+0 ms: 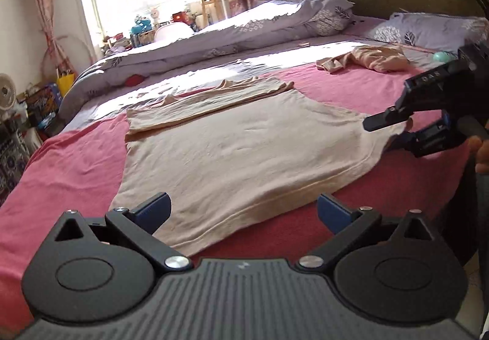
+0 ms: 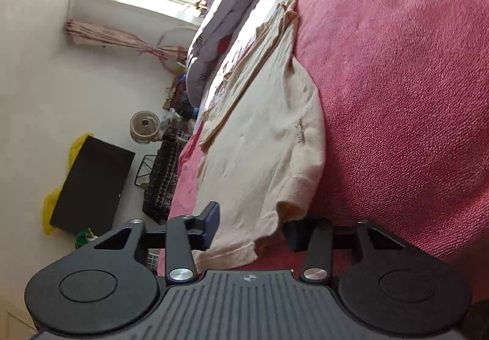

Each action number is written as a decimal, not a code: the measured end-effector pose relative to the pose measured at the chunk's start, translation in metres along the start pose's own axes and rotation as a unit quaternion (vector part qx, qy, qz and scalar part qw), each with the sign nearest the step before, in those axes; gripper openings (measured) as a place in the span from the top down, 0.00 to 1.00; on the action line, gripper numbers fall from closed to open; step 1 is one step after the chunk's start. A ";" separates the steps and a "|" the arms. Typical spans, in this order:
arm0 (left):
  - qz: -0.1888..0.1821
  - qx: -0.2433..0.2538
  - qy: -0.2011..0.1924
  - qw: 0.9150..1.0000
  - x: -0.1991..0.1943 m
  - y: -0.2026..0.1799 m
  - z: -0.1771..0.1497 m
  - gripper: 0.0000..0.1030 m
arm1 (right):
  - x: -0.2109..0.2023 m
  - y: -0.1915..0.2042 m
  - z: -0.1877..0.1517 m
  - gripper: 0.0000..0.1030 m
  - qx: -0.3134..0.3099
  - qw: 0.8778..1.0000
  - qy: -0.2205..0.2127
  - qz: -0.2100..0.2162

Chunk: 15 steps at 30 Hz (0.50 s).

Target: Fold clothes

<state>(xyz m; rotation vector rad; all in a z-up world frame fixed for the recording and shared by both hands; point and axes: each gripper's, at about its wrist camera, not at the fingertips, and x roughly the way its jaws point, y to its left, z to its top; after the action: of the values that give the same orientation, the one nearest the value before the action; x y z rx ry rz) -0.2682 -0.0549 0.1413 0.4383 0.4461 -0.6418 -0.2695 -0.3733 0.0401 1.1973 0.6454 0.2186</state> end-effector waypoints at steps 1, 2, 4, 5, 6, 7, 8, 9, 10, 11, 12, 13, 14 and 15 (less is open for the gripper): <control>-0.001 0.028 -0.006 1.000 0.004 -0.013 0.002 0.01 | 0.004 -0.005 0.002 0.77 0.027 1.000 0.003 0.007; 0.001 0.056 -0.012 0.998 0.008 -0.023 0.004 0.01 | 0.007 -0.008 0.004 0.77 0.051 0.999 0.004 0.015; 0.005 0.128 -0.029 0.991 0.012 -0.051 0.004 0.01 | 0.010 -0.011 0.009 0.77 0.084 0.996 0.002 0.040; 0.007 0.158 -0.038 0.987 0.013 -0.062 0.003 0.01 | 0.010 -0.010 0.012 0.77 0.093 0.994 0.000 0.049; 0.003 0.187 -0.047 0.981 0.016 -0.072 0.001 0.01 | 0.007 -0.011 0.015 0.77 0.102 0.993 -0.003 0.059; 0.004 0.202 -0.046 0.978 0.021 -0.078 0.000 0.01 | -0.001 -0.013 0.019 0.77 0.109 0.992 -0.006 0.071; 0.006 0.217 -0.045 0.975 0.026 -0.083 -0.001 0.01 | -0.003 -0.012 0.023 0.77 0.112 0.991 -0.010 0.078; 0.007 0.232 -0.044 0.972 0.032 -0.088 -0.003 0.01 | -0.004 -0.010 0.027 0.77 0.112 0.990 -0.013 0.082; 0.018 0.241 -0.040 0.969 0.039 -0.090 -0.004 0.01 | -0.006 -0.009 0.031 0.77 0.109 0.990 -0.017 0.083; 0.030 0.250 -0.036 0.967 0.046 -0.093 -0.006 0.01 | -0.008 -0.007 0.035 0.77 0.100 0.992 -0.020 0.076; 0.035 0.250 -0.032 0.967 0.051 -0.091 -0.008 0.01 | -0.009 -0.006 0.038 0.77 0.089 0.994 -0.023 0.067; 0.040 0.250 -0.027 0.967 0.057 -0.090 -0.009 0.00 | -0.011 -0.005 0.041 0.76 0.071 0.996 -0.025 0.053; 0.029 0.239 -0.027 0.970 0.057 -0.085 -0.008 0.00 | -0.013 -0.003 0.042 0.76 0.049 0.998 -0.025 0.033; 0.018 0.228 -0.026 0.973 0.058 -0.079 -0.008 0.00 | -0.015 -0.001 0.042 0.75 0.026 0.999 -0.024 0.013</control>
<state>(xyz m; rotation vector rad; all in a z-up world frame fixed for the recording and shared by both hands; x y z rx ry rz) -0.2804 -0.1349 0.0855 0.8610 0.2370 -0.7193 -0.2577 -0.4137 0.0531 1.2575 0.5963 0.1958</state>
